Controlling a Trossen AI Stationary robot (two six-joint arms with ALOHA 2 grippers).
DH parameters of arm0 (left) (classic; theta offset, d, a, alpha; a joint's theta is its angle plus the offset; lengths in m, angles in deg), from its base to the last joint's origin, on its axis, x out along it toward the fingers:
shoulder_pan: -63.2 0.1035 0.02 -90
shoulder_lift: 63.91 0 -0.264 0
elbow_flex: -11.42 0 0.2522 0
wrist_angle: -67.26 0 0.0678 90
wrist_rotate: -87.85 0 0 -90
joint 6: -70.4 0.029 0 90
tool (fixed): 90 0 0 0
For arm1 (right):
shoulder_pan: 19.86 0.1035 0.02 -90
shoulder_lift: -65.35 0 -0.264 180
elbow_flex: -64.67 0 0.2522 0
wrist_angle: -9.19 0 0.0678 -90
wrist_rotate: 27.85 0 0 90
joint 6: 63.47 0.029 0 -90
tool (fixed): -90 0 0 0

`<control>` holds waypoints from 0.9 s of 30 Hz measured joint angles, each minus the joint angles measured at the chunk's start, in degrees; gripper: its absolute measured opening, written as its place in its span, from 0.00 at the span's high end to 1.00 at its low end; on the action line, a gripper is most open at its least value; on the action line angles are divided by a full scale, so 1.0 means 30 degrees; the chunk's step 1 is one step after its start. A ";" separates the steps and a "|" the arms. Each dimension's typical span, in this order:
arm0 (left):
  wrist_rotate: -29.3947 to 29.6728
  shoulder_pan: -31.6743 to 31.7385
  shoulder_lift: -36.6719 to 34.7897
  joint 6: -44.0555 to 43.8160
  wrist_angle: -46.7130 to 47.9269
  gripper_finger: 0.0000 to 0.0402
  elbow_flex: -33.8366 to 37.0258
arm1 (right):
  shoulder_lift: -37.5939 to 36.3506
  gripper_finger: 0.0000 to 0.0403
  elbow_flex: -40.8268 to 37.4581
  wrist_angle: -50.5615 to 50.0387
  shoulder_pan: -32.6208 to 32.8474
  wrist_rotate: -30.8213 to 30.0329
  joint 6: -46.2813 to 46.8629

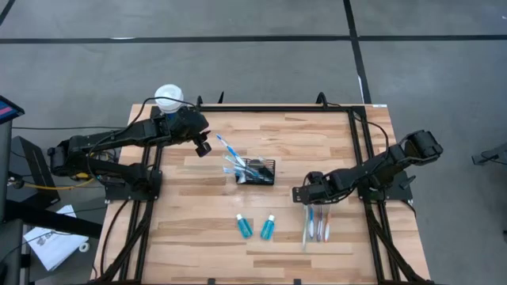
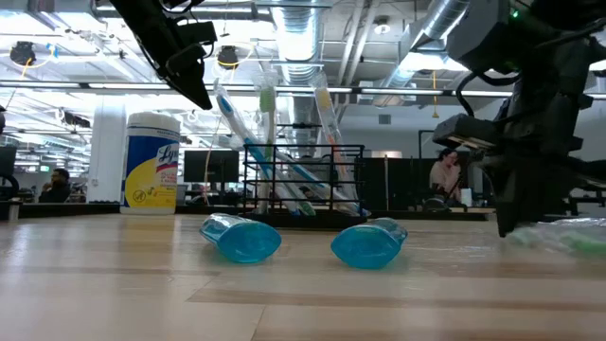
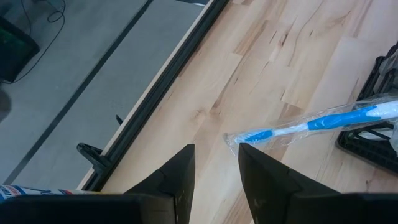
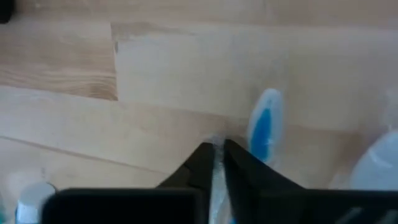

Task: Pick & Place toothbrushing station
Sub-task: Put the green toothbrush into the mesh

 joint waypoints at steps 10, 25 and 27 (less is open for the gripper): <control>0.0004 0.0000 0.0000 0.0000 0.0004 0.71 0.0000 | -0.0554 1.00 0.0383 0.2673 -0.0053 -0.2425 -0.0726; 0.0007 0.0000 -0.0007 -0.0140 -0.0032 0.71 0.0000 | -0.3823 1.00 0.4166 0.4782 -0.3493 -0.5835 -0.8695; 0.0007 0.0000 -0.0007 -0.0146 -0.0032 0.71 0.0000 | -0.4173 1.00 0.4695 0.5773 -0.4252 -0.5910 -1.0155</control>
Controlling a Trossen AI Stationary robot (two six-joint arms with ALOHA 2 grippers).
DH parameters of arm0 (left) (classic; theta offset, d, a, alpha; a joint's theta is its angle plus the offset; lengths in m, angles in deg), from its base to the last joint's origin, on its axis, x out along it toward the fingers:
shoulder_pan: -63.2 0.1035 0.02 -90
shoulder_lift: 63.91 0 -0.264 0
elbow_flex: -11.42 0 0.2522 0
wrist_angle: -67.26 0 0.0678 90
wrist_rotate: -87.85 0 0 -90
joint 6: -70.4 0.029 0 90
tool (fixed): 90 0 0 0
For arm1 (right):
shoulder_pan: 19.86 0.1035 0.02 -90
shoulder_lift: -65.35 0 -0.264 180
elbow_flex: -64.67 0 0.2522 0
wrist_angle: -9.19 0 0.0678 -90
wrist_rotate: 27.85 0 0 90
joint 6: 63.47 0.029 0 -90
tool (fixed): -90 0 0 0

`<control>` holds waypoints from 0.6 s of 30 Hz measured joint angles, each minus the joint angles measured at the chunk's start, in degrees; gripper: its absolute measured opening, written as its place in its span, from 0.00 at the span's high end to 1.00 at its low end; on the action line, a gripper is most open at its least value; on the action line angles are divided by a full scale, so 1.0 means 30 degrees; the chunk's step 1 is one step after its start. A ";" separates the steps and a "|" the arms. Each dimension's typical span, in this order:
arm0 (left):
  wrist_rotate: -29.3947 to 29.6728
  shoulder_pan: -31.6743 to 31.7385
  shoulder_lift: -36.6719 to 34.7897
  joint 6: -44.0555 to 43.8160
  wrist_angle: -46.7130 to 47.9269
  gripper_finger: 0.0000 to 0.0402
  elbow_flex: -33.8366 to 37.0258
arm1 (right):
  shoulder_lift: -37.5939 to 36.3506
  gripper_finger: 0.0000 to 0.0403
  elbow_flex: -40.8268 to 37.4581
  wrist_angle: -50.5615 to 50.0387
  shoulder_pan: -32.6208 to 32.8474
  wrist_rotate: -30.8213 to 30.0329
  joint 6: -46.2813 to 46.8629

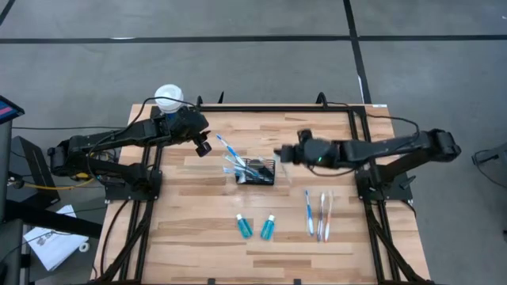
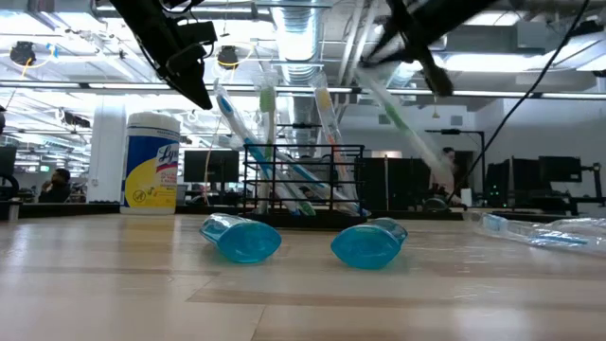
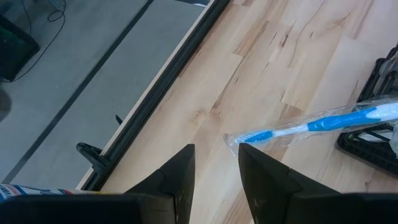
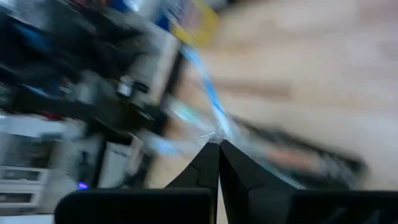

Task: Pick & Place toothbrushing station
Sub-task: Put the green toothbrush into the mesh

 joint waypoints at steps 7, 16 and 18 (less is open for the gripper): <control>0.0000 0.0000 0.0000 -0.0007 0.0014 0.71 0.0000 | -0.0315 1.00 0.2563 0.1101 -0.1840 0.0231 -0.4240; 0.0000 0.0007 0.0000 -0.0007 -0.0001 0.71 0.0000 | 0.0750 1.00 0.3247 0.3839 -0.2644 0.0804 -0.5649; 0.0000 0.0076 0.0000 -0.0007 0.0013 0.71 0.0000 | 0.1226 1.00 0.3293 0.5392 -0.2619 0.1241 -0.5770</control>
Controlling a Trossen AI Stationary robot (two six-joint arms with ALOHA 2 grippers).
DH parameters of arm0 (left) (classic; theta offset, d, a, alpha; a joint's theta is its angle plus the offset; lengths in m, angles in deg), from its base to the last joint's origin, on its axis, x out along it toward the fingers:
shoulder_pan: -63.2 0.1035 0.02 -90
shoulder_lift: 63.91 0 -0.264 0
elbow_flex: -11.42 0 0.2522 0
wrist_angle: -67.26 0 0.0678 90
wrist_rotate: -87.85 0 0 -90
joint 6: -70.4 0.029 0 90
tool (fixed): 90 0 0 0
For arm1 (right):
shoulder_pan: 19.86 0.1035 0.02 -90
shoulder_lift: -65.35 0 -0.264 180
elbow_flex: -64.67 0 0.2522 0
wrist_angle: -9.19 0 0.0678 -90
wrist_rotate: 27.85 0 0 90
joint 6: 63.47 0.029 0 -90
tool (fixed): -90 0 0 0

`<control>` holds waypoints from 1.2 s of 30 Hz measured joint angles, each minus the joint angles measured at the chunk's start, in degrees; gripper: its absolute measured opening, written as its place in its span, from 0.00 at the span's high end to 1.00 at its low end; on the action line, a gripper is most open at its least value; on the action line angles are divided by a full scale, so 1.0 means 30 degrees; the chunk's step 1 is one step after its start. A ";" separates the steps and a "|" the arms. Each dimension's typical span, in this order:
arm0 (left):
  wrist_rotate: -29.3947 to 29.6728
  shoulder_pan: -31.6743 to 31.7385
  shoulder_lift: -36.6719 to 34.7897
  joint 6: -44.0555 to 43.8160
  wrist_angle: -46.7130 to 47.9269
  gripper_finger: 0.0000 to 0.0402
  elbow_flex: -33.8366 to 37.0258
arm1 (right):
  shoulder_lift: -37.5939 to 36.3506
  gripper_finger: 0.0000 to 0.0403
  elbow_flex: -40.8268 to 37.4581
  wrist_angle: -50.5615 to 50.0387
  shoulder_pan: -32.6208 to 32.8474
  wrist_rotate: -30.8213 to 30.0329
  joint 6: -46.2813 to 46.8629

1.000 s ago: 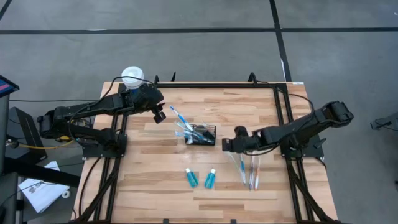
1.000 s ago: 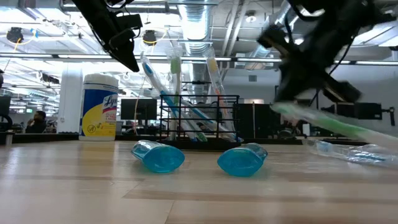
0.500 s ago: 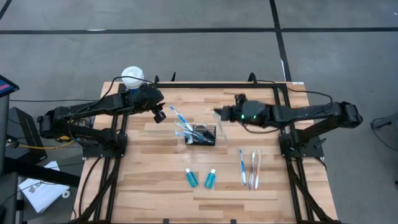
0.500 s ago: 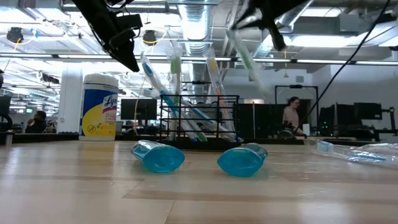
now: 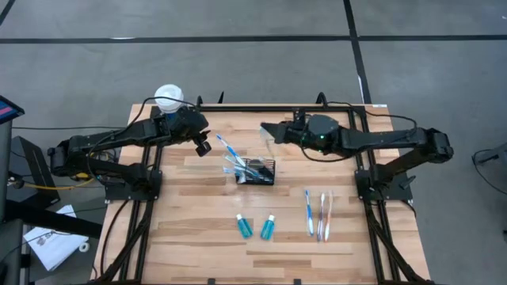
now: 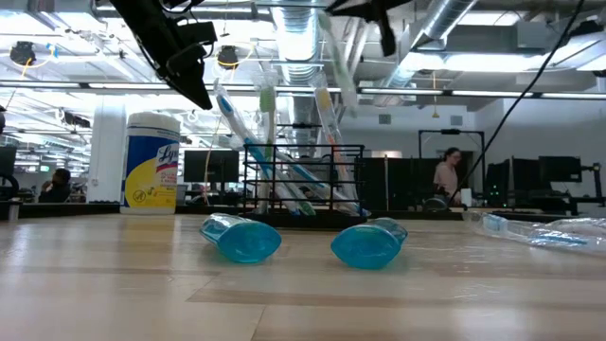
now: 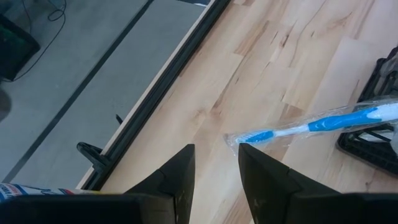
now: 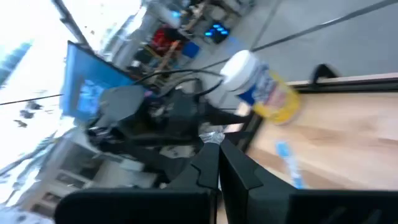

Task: Pick & Place toothbrushing station
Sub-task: Put the green toothbrush into the mesh

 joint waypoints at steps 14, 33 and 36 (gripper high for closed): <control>-0.0117 0.0339 0.0000 0.0007 -0.0001 0.71 0.0000 | 0.1688 1.00 -0.0039 0.2298 0.0276 0.0949 -0.0011; -0.0102 0.0339 0.0000 0.0153 0.0001 0.71 0.0000 | 0.1695 1.00 -0.0039 0.0479 0.0407 0.0946 -0.1152; -0.0095 0.0339 0.0000 0.0153 -0.0006 0.71 0.0000 | 0.1695 1.00 -0.0039 0.0469 0.0407 0.0949 -0.1463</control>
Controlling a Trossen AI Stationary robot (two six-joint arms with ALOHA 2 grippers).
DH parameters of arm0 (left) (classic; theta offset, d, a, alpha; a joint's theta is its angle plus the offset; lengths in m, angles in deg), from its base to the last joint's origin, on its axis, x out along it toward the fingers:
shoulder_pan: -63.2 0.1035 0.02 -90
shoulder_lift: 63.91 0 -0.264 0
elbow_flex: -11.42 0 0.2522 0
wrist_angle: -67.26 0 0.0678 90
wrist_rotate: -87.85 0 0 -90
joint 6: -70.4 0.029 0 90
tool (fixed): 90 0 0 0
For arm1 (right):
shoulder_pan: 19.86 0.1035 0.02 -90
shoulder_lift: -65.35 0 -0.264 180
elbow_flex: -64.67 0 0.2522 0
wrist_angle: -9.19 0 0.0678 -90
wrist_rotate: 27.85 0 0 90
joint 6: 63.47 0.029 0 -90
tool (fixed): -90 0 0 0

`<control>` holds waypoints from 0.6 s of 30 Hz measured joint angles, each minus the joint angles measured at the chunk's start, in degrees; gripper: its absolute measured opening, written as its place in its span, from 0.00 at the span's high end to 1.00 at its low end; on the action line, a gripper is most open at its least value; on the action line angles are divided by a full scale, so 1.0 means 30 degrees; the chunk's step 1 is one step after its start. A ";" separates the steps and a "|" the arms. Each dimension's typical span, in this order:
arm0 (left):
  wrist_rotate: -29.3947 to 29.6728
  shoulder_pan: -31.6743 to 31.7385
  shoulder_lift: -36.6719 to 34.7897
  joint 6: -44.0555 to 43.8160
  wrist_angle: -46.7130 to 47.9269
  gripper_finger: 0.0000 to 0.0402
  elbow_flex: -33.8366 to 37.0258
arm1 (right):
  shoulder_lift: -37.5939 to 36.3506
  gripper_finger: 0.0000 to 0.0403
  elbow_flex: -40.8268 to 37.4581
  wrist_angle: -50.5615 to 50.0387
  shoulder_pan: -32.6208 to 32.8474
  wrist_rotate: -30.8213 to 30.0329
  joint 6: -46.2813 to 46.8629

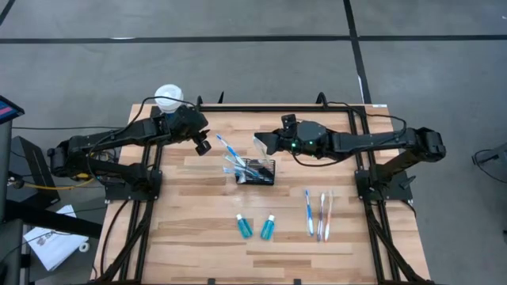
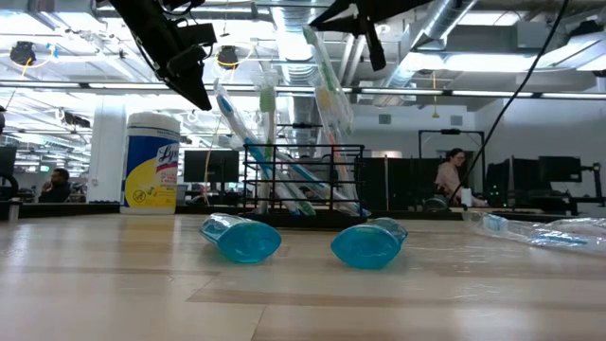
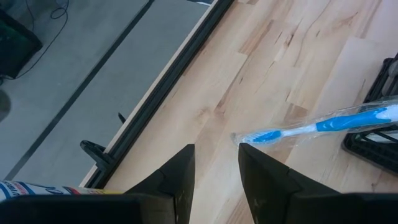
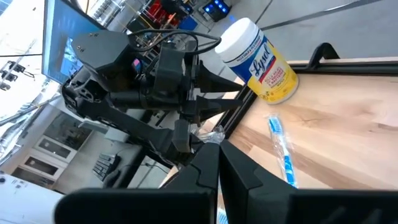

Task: Pick & Place toothbrushing station
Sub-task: Put the green toothbrush into the mesh

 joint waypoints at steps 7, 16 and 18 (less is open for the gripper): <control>0.0007 0.0000 0.0000 0.0000 -0.0037 0.71 0.0045 | 0.0000 1.00 -0.0345 -0.0388 0.0000 -0.0007 -0.0086; 0.0017 0.0000 0.0000 0.0209 -0.0152 0.71 0.1297 | 0.0007 1.00 -0.1676 0.1218 -0.0219 -0.0049 0.0246; 0.0029 0.0000 -0.0044 0.0723 -0.0561 0.71 0.1239 | 0.0007 1.00 -0.1668 0.1700 -0.0427 -0.0017 0.0166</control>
